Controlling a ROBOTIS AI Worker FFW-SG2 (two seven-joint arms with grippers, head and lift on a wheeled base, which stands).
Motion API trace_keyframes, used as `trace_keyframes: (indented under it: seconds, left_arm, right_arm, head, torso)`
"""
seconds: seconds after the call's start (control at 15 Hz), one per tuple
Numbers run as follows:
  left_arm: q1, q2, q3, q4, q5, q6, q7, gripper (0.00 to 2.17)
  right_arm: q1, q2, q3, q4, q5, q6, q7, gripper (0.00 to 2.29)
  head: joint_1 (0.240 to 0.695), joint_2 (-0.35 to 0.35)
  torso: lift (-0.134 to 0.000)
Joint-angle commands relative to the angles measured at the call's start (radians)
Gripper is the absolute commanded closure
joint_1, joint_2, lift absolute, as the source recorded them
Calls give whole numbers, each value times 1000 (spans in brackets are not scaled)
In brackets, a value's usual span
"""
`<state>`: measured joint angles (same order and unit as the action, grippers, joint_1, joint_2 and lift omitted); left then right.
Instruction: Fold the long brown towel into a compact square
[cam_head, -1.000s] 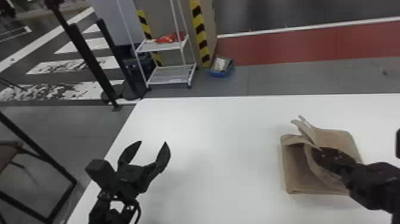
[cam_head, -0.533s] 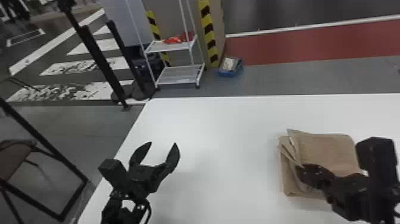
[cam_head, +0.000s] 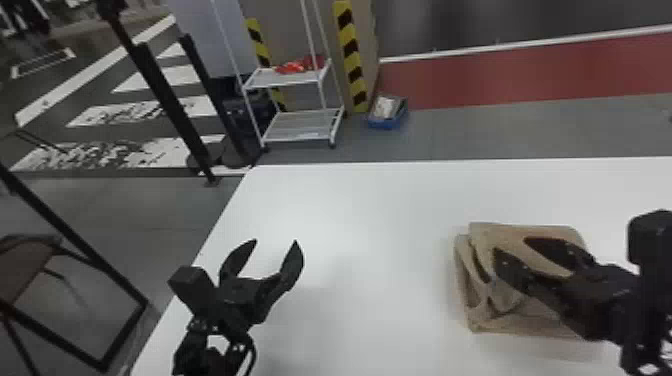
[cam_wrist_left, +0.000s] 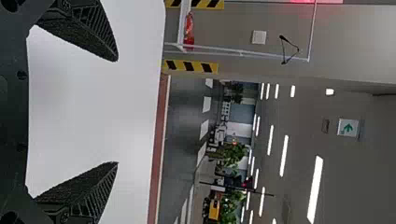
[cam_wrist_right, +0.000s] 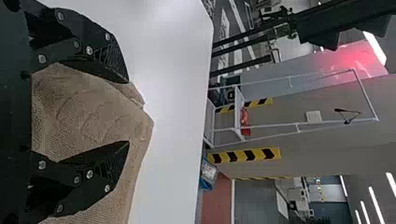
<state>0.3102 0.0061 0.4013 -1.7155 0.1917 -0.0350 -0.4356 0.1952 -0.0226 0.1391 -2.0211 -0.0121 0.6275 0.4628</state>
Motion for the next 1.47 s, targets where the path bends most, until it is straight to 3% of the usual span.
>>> trace_keyframes:
  seconds: [0.0,0.13,0.2,0.47,0.8,1.2,1.4]
  left_arm:
    - [0,-9,1,4,0,1,0,87]
    - [0,-9,1,4,0,1,-2,87]
    - [0,-9,1,5,0,1,-2,90]
    - [1,-9,7,8,0,1,-5,90]
    - [3,-9,13,10,0,1,-8,90]
    - [4,-9,14,10,2,1,-11,90]
    - [4,-9,13,10,5,1,-11,90]
  right_arm:
    - [-36,6,2,50,1,-33,-10,1116]
    - [-72,6,40,98,44,-24,-49,1953]
    - [-88,6,70,117,67,-5,-50,2027]
    - [-111,3,159,148,115,44,-42,2027]
    - [-76,-7,211,105,116,99,-6,2027]
    - [12,-40,218,-14,138,209,62,2027]
    - [56,-76,203,-94,150,292,109,2027]
  head:
    - [695,350]
    - [695,350]
    - [695,349]
    - [695,350]
    - [695,350]
    - [695,350]
    - [695,350]
  torso:
    - [-123]
    - [-123]
    - [-123]
    - [-123]
    - [-123]
    - [-123]
    - [-123]
